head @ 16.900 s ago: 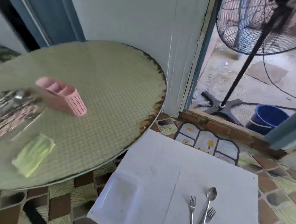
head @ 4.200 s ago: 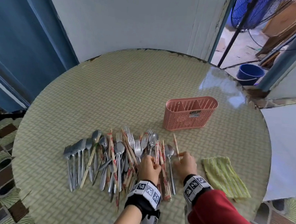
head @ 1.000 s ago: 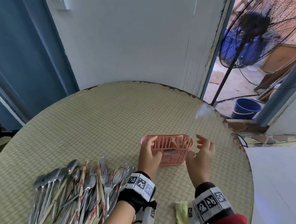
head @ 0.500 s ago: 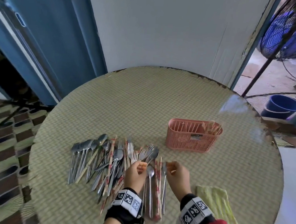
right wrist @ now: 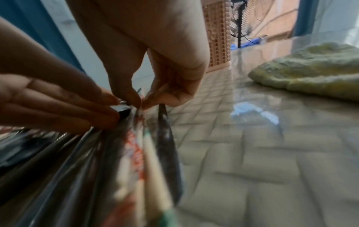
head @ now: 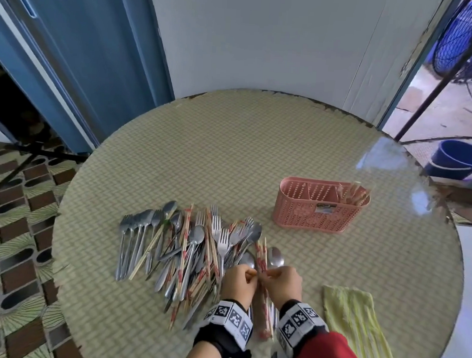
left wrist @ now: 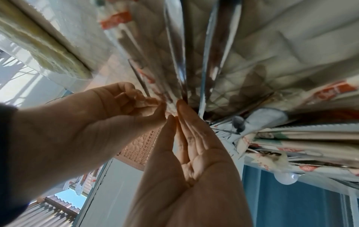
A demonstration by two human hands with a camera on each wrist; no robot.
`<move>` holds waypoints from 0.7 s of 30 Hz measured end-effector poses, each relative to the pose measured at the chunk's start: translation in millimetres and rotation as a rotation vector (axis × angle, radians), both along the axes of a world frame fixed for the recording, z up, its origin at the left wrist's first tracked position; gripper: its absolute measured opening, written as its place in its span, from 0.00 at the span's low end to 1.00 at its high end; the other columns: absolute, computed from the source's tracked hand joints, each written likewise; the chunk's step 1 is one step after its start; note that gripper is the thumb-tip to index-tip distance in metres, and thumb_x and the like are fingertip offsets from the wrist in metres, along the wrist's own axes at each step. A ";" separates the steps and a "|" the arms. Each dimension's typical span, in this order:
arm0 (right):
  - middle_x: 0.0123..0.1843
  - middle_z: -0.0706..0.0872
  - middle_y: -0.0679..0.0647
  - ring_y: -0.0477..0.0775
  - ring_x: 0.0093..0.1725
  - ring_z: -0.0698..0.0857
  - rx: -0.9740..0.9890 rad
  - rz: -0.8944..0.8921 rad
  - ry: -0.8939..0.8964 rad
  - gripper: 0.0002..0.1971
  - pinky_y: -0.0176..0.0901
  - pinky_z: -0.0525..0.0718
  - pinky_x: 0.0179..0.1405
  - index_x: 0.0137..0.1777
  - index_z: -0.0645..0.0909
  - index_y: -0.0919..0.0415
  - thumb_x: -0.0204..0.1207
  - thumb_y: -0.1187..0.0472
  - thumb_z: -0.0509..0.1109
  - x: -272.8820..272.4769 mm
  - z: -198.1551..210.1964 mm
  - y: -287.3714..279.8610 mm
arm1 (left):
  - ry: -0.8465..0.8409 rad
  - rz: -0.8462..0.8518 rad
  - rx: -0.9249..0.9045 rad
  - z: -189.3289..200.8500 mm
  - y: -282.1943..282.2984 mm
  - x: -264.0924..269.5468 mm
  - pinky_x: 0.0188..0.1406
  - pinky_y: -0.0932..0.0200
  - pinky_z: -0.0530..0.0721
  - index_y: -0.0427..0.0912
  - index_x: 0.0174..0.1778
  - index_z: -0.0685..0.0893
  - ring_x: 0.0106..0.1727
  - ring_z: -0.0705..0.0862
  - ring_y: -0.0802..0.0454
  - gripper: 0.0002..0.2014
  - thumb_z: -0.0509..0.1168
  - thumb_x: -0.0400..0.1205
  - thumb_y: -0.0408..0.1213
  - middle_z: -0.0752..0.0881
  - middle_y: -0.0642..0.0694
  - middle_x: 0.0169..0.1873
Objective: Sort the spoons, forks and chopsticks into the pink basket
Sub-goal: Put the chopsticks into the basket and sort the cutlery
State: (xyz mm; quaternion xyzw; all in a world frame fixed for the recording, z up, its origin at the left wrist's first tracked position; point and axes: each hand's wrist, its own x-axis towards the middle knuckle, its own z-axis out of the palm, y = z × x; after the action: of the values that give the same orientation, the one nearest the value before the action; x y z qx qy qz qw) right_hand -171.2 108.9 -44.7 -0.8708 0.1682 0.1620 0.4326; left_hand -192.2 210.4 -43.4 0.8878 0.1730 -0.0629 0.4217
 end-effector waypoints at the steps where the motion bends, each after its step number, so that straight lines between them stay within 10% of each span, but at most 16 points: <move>1: 0.24 0.84 0.49 0.47 0.30 0.82 0.020 -0.050 -0.005 0.14 0.38 0.78 0.32 0.22 0.82 0.53 0.68 0.58 0.74 -0.2 0.5 -3.6 | -0.004 0.007 -0.001 -1.6 -1.5 0.4 0.48 0.62 0.84 0.40 0.48 0.88 0.45 0.87 0.52 0.07 0.66 0.79 0.33 0.90 0.45 0.44; 7: 0.31 0.87 0.54 0.47 0.28 0.82 0.235 -0.184 0.000 0.08 0.38 0.81 0.30 0.37 0.83 0.63 0.71 0.59 0.74 -0.4 -4.6 -21.7 | -0.011 0.029 -0.025 -5.4 -18.6 2.0 0.49 0.67 0.79 0.40 0.56 0.84 0.52 0.86 0.52 0.12 0.64 0.82 0.41 0.88 0.46 0.50; 12: 0.36 0.90 0.63 0.58 0.35 0.88 0.518 -0.166 0.026 0.08 0.54 0.88 0.44 0.47 0.82 0.63 0.71 0.66 0.76 -6.0 -0.7 -34.8 | -0.035 0.089 -0.191 -5.6 -28.0 4.4 0.33 0.82 0.73 0.39 0.50 0.85 0.37 0.80 0.63 0.08 0.67 0.80 0.39 0.87 0.48 0.41; 21: 0.37 0.88 0.61 0.57 0.34 0.86 0.366 -0.267 -0.038 0.04 0.54 0.88 0.42 0.47 0.81 0.65 0.76 0.65 0.68 -4.4 -3.3 -38.1 | -0.074 0.268 -0.334 -3.4 -19.7 1.4 0.37 0.68 0.79 0.45 0.46 0.78 0.38 0.82 0.53 0.05 0.66 0.79 0.33 0.82 0.52 0.37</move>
State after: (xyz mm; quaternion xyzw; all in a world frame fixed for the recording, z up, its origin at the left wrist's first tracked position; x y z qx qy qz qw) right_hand -175.6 70.7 -48.0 -0.7508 0.2417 0.1147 0.6039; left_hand -190.8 190.7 -46.8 0.7763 0.2610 -0.0016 0.5738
